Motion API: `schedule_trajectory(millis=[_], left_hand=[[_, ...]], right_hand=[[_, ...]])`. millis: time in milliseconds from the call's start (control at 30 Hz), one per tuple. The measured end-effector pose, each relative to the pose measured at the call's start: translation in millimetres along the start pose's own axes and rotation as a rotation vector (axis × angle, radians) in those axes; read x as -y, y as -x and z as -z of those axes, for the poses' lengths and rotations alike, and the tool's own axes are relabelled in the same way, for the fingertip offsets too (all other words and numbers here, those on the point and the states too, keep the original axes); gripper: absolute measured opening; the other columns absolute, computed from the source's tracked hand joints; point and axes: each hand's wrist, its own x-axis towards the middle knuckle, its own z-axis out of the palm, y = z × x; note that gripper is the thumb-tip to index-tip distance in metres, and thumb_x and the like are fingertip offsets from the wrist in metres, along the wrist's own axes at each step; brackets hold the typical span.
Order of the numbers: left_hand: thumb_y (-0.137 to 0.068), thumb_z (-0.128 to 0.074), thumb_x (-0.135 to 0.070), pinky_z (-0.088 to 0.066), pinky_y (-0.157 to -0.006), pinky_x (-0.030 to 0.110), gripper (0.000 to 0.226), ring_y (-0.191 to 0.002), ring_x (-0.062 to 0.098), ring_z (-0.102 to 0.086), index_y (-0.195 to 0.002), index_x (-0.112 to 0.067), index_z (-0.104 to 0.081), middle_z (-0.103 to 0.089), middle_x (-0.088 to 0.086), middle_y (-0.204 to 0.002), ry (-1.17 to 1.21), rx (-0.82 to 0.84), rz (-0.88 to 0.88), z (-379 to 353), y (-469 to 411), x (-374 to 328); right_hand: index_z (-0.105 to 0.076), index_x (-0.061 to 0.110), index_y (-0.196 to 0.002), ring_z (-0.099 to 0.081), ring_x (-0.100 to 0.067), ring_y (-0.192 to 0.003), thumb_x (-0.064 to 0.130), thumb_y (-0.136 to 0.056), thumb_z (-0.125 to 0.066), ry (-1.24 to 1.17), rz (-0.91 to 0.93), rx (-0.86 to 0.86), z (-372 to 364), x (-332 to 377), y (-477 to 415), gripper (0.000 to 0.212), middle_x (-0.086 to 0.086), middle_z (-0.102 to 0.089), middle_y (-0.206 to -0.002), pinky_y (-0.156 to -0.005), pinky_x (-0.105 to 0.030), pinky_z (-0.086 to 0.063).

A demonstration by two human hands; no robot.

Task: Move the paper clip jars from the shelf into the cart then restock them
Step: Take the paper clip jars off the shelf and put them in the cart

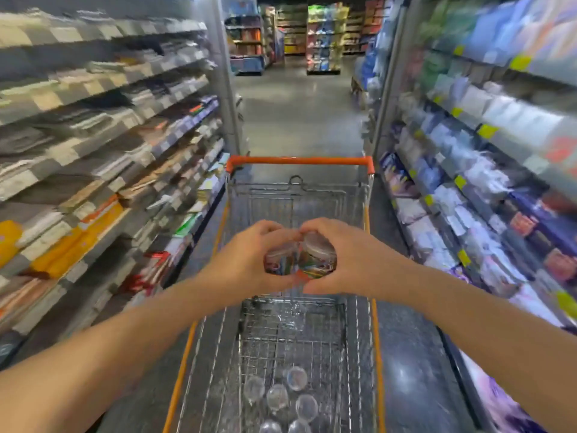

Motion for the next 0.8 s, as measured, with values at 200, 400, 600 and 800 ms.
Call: schedule_trajectory(millis=[200, 400, 600, 800], left_hand=[[-0.072, -0.076, -0.040, -0.035, -0.086, 0.015, 0.063, -0.104, 0.009, -0.047, -0.129, -0.027, -0.052, -0.043, -0.006, -0.119, 0.047, 0.146, 0.016, -81.5, -46.7, 45.2], [-0.076, -0.075, -0.034, -0.029, -0.085, 0.017, 0.060, -0.106, 0.012, -0.041, -0.129, -0.021, -0.049, -0.040, 0.001, -0.120, 0.115, 0.217, 0.196, -170.3, -52.6, 115.8], [-0.075, -0.074, -0.034, -0.038, -0.080, 0.029, 0.056, -0.096, 0.023, -0.047, -0.121, -0.011, -0.050, -0.044, 0.009, -0.108, 0.097, 0.224, 0.429, -268.2, -19.9, 190.6], [-0.082, -0.064, -0.045, -0.038, -0.085, 0.033, 0.051, -0.101, 0.027, -0.042, -0.121, -0.018, -0.045, -0.039, 0.012, -0.115, -0.062, 0.372, 0.589, -364.5, 19.0, 241.1]], right_hand=[[-0.037, 0.030, -0.136, -0.044, -0.005, -0.111, 0.045, -0.069, -0.076, -0.071, -0.188, -0.007, -48.5, -80.0, -14.8, 0.078, 0.009, -0.043, -0.129, -0.091, -0.022, -0.040], [-0.031, 0.028, -0.140, -0.050, -0.015, -0.109, 0.044, -0.076, -0.072, -0.092, -0.445, -0.003, -141.3, -135.0, -47.9, 0.078, 0.004, -0.038, -0.131, -0.082, -0.024, -0.041], [-0.034, 0.026, -0.138, -0.052, -0.023, -0.102, 0.043, -0.077, -0.072, -0.138, -0.735, 0.065, -272.5, -191.2, -57.3, 0.074, -0.003, -0.039, -0.126, -0.081, -0.031, -0.046], [-0.035, 0.014, -0.138, -0.044, -0.035, -0.116, 0.038, -0.082, -0.069, -0.093, -0.991, 0.130, -369.5, -241.3, -38.0, 0.070, -0.013, -0.036, -0.135, -0.092, -0.040, -0.041]])
